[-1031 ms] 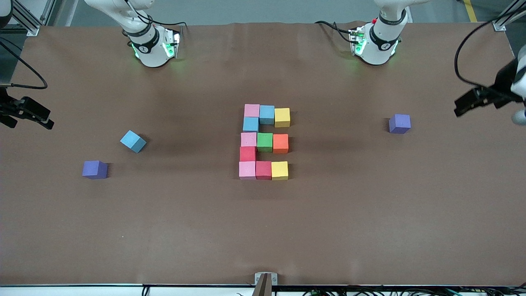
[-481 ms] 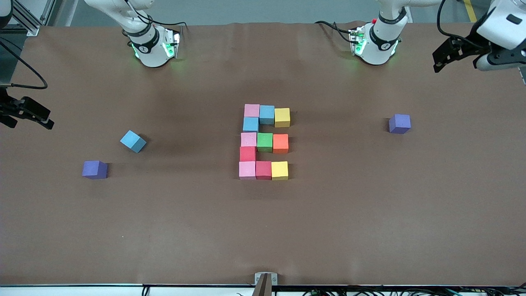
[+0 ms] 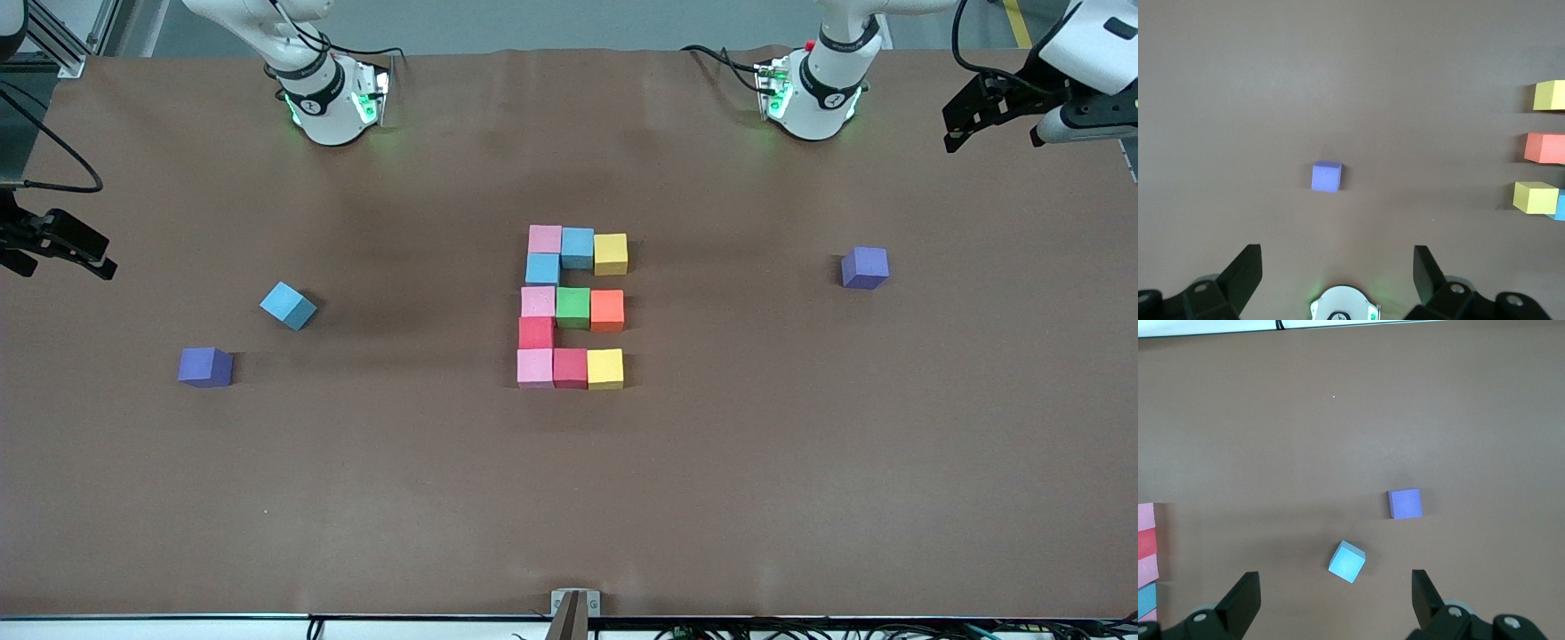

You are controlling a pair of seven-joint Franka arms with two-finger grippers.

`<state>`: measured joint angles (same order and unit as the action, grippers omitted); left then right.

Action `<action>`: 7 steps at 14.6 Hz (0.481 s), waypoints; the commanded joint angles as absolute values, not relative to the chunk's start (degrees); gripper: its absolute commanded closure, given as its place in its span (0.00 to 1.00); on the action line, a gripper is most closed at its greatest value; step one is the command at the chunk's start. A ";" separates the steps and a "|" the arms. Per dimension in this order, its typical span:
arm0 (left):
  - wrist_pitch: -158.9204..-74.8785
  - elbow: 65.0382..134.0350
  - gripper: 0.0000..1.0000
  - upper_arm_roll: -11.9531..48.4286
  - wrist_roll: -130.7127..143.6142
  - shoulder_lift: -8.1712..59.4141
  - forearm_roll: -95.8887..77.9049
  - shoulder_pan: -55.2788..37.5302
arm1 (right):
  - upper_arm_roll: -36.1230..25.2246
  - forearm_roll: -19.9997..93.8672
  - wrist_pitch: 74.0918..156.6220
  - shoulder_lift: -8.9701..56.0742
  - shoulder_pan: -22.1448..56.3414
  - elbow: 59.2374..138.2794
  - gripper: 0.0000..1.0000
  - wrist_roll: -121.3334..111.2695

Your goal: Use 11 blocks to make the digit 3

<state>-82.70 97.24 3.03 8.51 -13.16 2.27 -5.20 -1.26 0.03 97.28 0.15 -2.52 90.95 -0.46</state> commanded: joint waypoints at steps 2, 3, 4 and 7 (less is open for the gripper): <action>-83.67 95.98 0.00 0.88 6.77 -12.22 -1.58 -4.48 | -1.41 -1.05 97.29 -0.70 -2.02 91.32 0.00 -0.62; -83.67 95.11 0.00 0.70 6.77 -11.43 -1.58 -4.22 | -1.41 -1.05 97.29 -0.70 -2.02 91.32 0.00 -0.62; -83.58 94.40 0.00 0.18 6.77 -10.99 -1.58 -4.13 | -1.41 -1.05 97.29 -0.70 -2.02 91.32 0.00 -0.62; -83.58 92.82 0.00 -0.62 5.45 -9.58 -1.23 -4.48 | -1.41 -1.05 97.29 -0.70 -2.02 91.32 0.00 -0.62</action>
<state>-83.91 95.52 -0.49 6.98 -11.38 -0.37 -4.46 -1.26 0.03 97.30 0.15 -2.52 90.95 -0.46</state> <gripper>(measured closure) 0.000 0.000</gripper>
